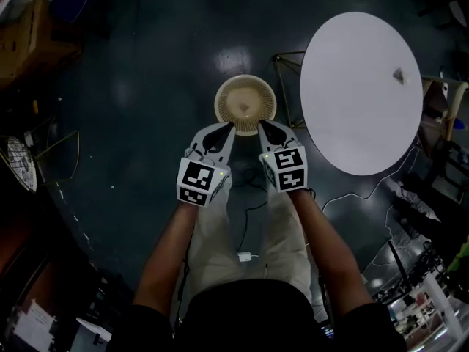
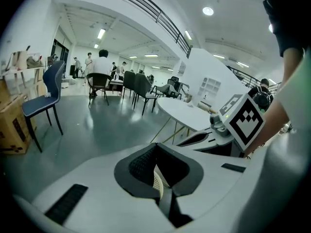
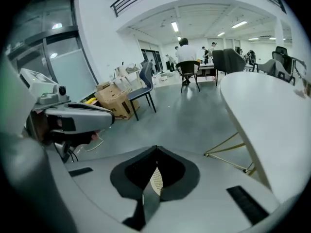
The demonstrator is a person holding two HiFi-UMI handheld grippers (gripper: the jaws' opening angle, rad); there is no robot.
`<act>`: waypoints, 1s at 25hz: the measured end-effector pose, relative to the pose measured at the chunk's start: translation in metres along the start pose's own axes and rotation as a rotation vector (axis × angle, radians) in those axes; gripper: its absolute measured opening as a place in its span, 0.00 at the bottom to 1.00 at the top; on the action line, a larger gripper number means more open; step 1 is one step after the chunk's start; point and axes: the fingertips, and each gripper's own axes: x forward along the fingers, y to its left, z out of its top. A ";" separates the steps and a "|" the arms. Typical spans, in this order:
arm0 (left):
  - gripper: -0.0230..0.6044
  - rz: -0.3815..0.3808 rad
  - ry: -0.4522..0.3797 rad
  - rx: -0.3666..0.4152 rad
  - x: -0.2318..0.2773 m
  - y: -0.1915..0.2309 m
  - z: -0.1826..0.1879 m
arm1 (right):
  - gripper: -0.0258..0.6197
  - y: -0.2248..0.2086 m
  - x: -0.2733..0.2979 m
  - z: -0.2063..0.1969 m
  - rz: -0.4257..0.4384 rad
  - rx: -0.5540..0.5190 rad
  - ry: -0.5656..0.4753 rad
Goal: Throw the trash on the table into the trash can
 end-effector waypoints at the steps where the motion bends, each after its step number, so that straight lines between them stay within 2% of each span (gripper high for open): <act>1: 0.06 -0.003 0.000 0.007 -0.003 -0.005 0.008 | 0.07 0.001 -0.009 0.007 0.004 -0.003 -0.005; 7: 0.06 -0.044 -0.026 0.042 -0.012 -0.041 0.056 | 0.07 0.003 -0.059 0.045 0.009 -0.015 -0.046; 11: 0.06 -0.042 -0.035 -0.019 -0.014 -0.065 0.085 | 0.07 -0.008 -0.092 0.059 -0.005 -0.007 -0.066; 15: 0.06 -0.061 -0.050 -0.011 -0.009 -0.095 0.119 | 0.07 -0.034 -0.129 0.076 -0.045 0.030 -0.105; 20: 0.06 -0.131 -0.054 0.069 0.009 -0.148 0.155 | 0.07 -0.075 -0.176 0.086 -0.101 0.062 -0.151; 25: 0.06 -0.176 -0.015 0.179 0.026 -0.201 0.173 | 0.07 -0.113 -0.224 0.083 -0.148 0.082 -0.174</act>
